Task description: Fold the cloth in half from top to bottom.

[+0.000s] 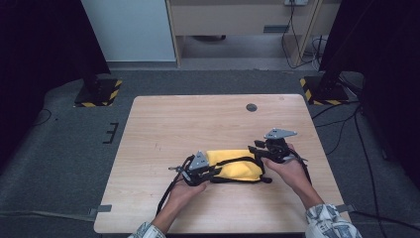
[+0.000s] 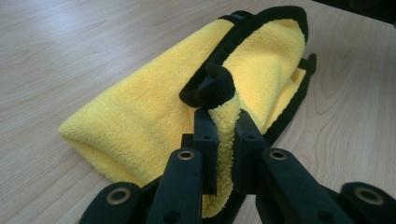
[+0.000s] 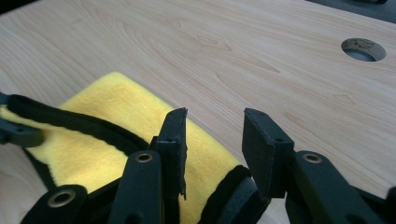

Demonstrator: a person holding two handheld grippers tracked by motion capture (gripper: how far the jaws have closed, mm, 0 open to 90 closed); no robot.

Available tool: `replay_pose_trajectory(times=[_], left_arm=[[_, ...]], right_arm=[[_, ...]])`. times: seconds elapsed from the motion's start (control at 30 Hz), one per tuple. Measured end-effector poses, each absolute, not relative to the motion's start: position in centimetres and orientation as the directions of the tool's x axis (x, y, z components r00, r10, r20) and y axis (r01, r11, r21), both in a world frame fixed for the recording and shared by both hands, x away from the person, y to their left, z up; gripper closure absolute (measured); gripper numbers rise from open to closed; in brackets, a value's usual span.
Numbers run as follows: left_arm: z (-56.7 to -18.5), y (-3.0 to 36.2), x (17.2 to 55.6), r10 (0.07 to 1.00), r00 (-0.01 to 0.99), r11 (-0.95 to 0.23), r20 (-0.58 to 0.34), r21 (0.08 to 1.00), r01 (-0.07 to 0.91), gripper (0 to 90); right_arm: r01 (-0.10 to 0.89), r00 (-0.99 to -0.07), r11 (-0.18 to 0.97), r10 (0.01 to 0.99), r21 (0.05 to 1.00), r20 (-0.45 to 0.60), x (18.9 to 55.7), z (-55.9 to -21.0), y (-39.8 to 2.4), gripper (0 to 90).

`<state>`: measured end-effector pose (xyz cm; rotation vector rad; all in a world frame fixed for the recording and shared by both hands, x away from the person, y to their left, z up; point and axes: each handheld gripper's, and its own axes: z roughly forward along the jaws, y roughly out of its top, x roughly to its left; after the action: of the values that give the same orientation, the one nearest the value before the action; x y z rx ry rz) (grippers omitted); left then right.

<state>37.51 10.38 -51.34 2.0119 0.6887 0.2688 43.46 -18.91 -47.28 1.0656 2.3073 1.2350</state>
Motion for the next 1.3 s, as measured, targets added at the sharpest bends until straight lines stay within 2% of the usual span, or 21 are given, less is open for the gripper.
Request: replay_pose_trajectory(times=[0.3, 0.53, 1.0, 1.1, 1.3], left_arm=[[-51.6, 10.5, 36.8, 0.538, 0.840, -0.400, -0.068, 0.856, 0.326, 80.3], [-51.7, 10.5, 35.9, 0.515, 0.855, -0.409, -0.057, 0.860, 0.304, 73.5], [-50.5, 11.0, 33.6, 0.486, 0.868, -0.384, -0.096, 0.869, 0.311, 50.0], [-49.9, 11.4, 33.2, 0.485, 0.866, -0.349, -0.125, 0.880, 0.322, 49.3], [-49.2, 11.7, 33.7, 0.529, 0.840, -0.310, -0.121, 0.894, 0.324, 46.8]], right_arm=[[0.470, -0.701, 0.421, 0.712, 0.776, 0.039, 43.7, -49.7, -18.0, 62.0], [0.457, -0.730, 0.402, 0.679, 0.794, 0.076, 41.4, -50.2, -18.7, 62.9], [0.416, -0.776, 0.406, 0.624, 0.814, 0.085, 37.8, -50.2, -19.3, 63.3], [0.414, -0.783, 0.414, 0.616, 0.811, 0.085, 37.3, -50.2, -19.5, 63.6], [0.411, -0.785, 0.415, 0.614, 0.811, 0.083, 36.8, -50.3, -19.4, 61.8]])
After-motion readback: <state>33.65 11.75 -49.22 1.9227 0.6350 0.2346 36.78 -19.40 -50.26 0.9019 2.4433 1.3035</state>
